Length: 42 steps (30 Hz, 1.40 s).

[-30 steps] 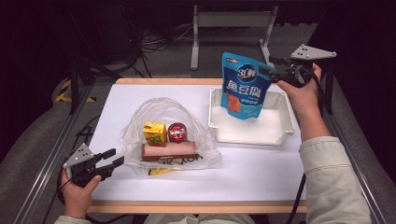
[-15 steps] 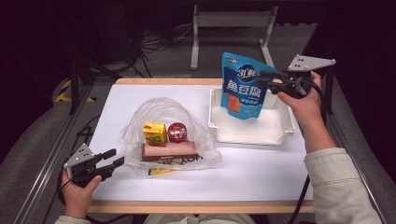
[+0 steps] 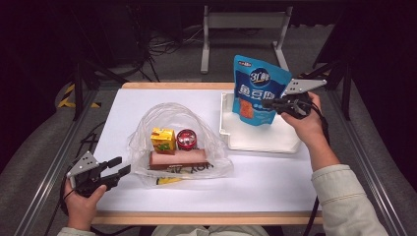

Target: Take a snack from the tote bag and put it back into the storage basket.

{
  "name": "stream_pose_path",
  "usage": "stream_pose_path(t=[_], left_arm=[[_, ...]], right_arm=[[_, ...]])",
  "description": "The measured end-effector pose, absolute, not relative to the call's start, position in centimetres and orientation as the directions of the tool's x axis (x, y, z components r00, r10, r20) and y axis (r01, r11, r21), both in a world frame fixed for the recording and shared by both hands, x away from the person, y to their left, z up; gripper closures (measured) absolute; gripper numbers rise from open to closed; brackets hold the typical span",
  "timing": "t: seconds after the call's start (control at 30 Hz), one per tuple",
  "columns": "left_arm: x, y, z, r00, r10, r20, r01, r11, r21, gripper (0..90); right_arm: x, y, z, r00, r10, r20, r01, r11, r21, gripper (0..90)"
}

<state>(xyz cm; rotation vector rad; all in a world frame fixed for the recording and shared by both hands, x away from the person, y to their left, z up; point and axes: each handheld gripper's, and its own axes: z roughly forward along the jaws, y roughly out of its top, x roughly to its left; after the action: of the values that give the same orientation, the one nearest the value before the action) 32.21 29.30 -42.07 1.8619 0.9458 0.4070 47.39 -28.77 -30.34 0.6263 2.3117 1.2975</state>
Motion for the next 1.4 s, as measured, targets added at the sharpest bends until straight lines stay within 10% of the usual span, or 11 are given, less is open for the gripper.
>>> stream_pose_path(t=[1.4], left_arm=[[32.1, 29.3, -42.0, 0.643, 0.757, -0.116, 0.429, -0.23, 0.874, 49.5]], right_arm=[[51.7, -29.9, -37.1, -0.621, 0.758, -0.198, 0.44, 0.546, 0.713, 89.9]])
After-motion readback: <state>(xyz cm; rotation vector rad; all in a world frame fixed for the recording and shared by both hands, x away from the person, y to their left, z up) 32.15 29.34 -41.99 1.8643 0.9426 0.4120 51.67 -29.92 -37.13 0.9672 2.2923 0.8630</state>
